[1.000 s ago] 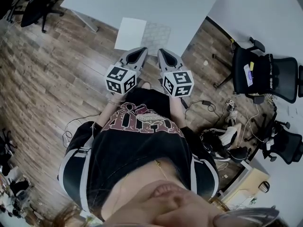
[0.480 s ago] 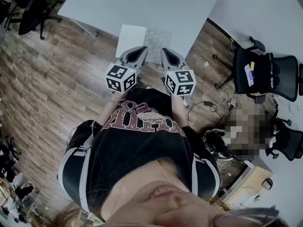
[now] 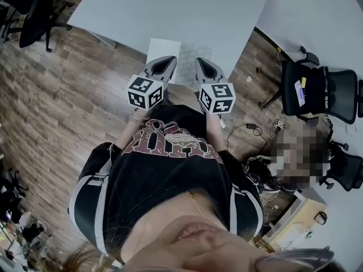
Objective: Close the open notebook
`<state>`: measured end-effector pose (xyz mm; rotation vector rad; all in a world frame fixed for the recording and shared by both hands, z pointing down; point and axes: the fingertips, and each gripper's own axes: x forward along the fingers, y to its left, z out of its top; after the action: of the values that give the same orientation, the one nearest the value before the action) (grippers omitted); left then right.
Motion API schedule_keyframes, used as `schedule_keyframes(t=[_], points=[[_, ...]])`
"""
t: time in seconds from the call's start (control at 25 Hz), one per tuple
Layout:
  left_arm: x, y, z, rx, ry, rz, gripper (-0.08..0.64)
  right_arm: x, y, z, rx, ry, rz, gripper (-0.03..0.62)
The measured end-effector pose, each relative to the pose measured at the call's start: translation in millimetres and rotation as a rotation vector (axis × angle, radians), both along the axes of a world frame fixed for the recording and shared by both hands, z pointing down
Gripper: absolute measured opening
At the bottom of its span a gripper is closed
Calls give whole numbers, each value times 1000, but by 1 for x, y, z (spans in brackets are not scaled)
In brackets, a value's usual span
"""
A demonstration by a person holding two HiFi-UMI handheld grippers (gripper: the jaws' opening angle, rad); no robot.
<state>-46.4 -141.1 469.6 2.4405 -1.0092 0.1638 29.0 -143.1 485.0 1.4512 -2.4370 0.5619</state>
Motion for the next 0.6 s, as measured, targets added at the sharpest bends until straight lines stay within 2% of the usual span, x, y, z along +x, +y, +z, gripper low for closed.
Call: schedule_keyframes(t=[0.32,0.6], points=[[-15,-33,21,-37,-13,66,46,-10,-30,13,-16,-1,69,18],[-20,-47,42,-72,-38,105,46,6,-37,40,-78,33,117,18]])
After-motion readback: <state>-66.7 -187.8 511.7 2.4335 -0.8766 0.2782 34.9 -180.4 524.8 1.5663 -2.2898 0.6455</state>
